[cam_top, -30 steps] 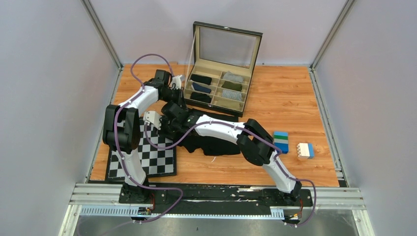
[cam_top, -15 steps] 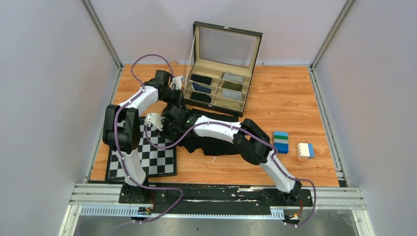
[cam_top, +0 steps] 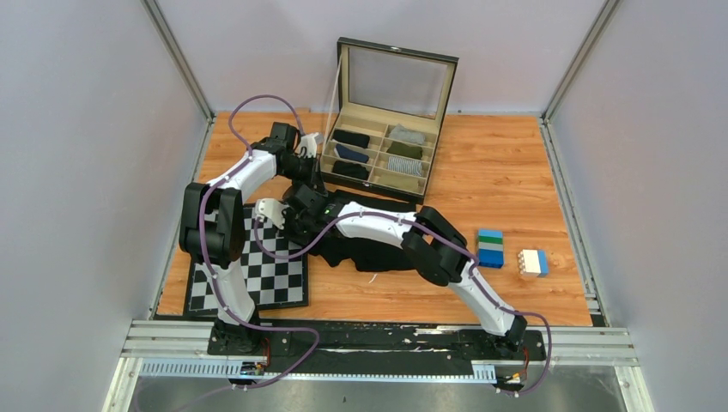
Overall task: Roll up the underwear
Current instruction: Fold the underwear at the center of the board.
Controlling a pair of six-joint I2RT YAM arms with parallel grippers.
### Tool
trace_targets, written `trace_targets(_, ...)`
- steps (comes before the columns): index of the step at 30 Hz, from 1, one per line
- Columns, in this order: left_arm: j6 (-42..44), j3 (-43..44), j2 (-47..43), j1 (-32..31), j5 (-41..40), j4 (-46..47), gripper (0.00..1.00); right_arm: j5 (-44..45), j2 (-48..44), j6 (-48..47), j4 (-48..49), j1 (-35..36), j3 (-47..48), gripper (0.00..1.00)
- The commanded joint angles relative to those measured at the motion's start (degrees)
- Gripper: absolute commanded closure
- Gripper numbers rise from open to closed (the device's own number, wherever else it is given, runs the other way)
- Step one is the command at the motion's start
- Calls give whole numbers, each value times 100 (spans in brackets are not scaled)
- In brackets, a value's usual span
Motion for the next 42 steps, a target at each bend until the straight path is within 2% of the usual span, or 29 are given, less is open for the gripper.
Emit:
trace_targets(1, 154, 220, 7, 46, 51, -142, 100, -646, -176, 40, -207, 46, 56, 100)
trace_targets(5, 377, 421, -60, 41, -9, -493, 100, -1006, -821, -17, 319, 139, -373, 100)
trace_targets(10, 668, 566, -259, 42, -202, -921, 100, -1274, -1168, 199, 217, 149, -366, 100)
trace_targets(19, 564, 820, -226, -80, 7, -1121, 100, -1554, -2238, 179, 527, 72, -1825, 100)
trace_targets(24, 402, 929, -151, -473, 145, -1043, 100, -1629, -2821, 89, 388, -180, -2504, 100)
trace_targets(33, -101, 1685, 383, -1290, -300, -614, 100, -2098, -3801, 211, -61, -909, -3279, 100)
trace_targets(42, -607, 2389, 1038, -1946, -616, -241, 100, -2234, -4551, -99, -505, -1655, -4248, 100)
